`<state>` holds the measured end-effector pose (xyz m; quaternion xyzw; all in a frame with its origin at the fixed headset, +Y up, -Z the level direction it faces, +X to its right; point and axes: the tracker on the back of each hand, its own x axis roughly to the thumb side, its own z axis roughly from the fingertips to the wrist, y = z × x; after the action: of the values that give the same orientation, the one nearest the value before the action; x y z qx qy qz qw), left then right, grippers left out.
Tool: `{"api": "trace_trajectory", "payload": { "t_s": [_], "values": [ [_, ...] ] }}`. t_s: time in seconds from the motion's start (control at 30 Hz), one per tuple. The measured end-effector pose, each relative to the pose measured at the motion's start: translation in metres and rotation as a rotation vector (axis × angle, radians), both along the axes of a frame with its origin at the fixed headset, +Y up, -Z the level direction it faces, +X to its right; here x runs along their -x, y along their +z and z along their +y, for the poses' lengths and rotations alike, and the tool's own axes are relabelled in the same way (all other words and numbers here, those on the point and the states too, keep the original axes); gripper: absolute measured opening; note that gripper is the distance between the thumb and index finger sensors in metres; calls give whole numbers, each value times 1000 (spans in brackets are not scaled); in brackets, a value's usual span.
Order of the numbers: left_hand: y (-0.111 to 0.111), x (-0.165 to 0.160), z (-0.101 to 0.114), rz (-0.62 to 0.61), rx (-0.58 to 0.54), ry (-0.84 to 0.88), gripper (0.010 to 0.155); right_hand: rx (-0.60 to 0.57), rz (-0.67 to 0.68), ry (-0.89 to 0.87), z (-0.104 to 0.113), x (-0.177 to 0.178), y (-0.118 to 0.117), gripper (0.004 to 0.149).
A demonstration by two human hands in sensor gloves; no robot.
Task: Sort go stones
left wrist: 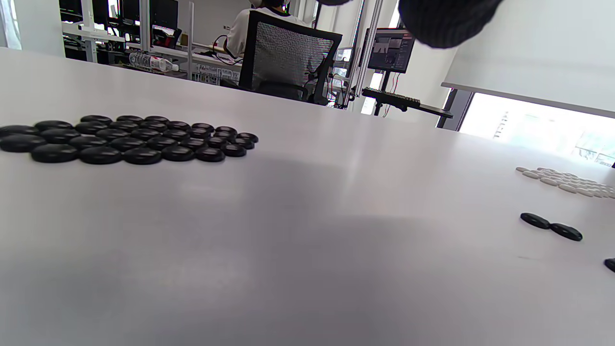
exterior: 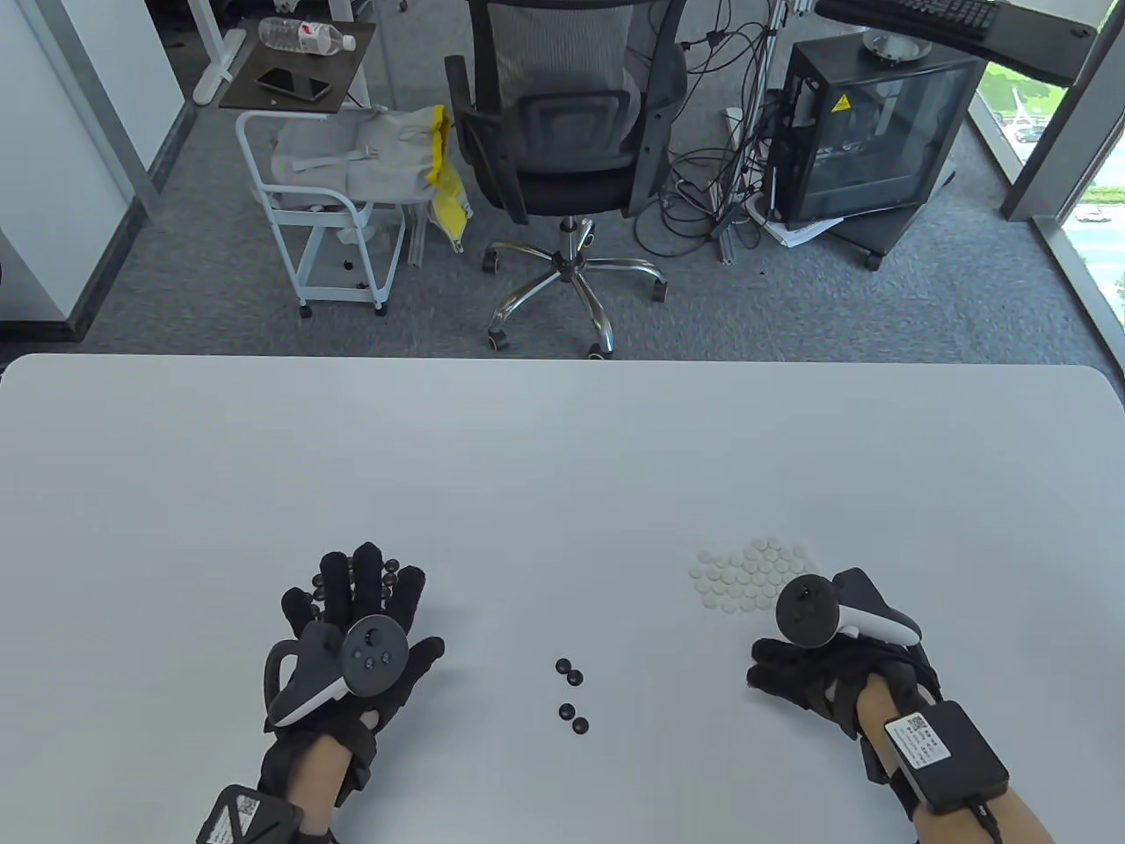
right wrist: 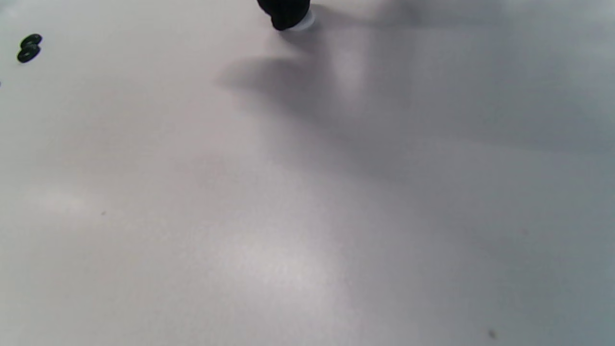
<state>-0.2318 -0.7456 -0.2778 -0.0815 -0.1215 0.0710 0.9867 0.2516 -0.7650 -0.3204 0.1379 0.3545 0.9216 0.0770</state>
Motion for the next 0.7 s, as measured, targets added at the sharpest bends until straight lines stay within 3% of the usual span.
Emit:
{"api": "trace_trajectory", "payload": {
  "t_s": [0.4,0.57,0.7],
  "values": [
    [0,1,0,-1,-11,7,80,-41,-91,-10,3,-6,-27,68],
    [1,-1,0,-9,-17,11,80,-153,-86,-195,32,5,-23,78],
    [1,-2,1,-21,-26,15,80,-274,6,-285,77,24,-13,85]
  ]
}}
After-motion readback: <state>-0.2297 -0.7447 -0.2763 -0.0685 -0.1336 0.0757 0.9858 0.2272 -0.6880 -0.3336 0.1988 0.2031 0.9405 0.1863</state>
